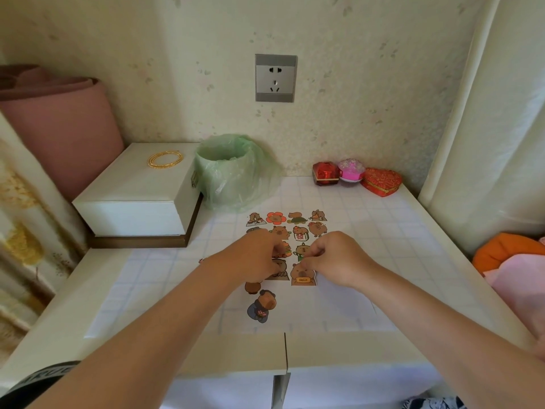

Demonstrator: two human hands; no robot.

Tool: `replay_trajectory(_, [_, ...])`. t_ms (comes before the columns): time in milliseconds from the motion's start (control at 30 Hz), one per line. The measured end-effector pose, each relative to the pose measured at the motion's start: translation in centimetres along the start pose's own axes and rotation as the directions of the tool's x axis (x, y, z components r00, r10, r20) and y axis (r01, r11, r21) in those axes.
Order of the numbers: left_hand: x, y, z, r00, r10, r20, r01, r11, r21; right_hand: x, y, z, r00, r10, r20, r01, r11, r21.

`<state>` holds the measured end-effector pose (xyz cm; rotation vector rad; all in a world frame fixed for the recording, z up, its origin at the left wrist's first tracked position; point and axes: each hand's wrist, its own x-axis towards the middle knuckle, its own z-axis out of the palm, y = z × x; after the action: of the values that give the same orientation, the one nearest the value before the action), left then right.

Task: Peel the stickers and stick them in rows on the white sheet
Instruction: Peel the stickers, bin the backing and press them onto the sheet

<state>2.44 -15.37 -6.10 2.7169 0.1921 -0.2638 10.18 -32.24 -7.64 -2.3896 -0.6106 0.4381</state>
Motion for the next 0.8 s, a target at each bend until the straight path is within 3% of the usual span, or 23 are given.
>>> replay_trajectory(800, [0.16,-0.02,0.37,1.0,-0.002,-0.021,0.002,1.0,0.003,-0.08,0.18,-0.18,1.0,-0.015,-0.008,0.014,0.997,-0.079])
